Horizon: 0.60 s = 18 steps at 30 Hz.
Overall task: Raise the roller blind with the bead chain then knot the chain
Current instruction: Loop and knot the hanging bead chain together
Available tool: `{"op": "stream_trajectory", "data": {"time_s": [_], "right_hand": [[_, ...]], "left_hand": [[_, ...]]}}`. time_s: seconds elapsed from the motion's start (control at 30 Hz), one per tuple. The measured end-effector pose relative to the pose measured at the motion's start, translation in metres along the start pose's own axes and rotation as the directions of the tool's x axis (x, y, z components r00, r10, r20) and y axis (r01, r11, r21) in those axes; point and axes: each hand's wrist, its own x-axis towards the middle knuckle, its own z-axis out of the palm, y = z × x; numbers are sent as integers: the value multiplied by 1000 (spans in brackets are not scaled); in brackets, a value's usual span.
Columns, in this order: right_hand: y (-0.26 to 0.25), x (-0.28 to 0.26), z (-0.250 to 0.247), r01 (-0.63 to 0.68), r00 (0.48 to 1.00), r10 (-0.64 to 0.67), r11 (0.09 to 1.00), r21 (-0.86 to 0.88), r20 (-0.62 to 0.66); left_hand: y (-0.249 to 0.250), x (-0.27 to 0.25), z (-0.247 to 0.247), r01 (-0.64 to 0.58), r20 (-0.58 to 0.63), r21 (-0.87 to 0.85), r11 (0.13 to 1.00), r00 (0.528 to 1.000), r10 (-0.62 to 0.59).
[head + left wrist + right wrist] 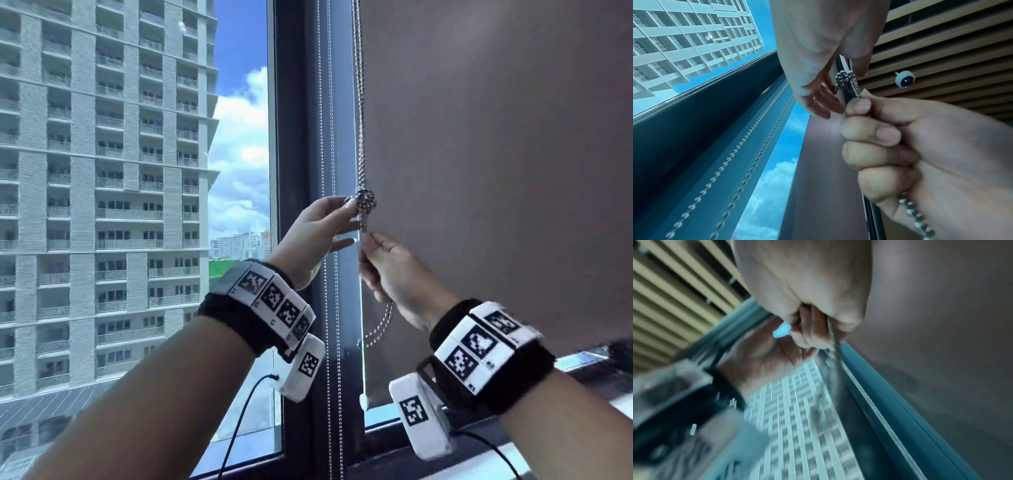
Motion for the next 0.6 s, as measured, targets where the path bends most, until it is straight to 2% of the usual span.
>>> {"op": "stream_trajectory", "data": {"time_s": [0.13, 0.4, 0.6], "right_hand": [[13, -9, 17, 68, 996, -62, 994, 87, -64], [14, -12, 24, 73, 995, -69, 996, 58, -76], [10, -14, 24, 68, 997, -63, 992, 105, -46]], "left_hand": [[-6, -5, 4, 38, 91, 32, 999, 995, -41], [-5, -11, 3, 28, 99, 48, 998, 995, -33], [-8, -16, 10, 14, 47, 52, 999, 999, -17]]}}
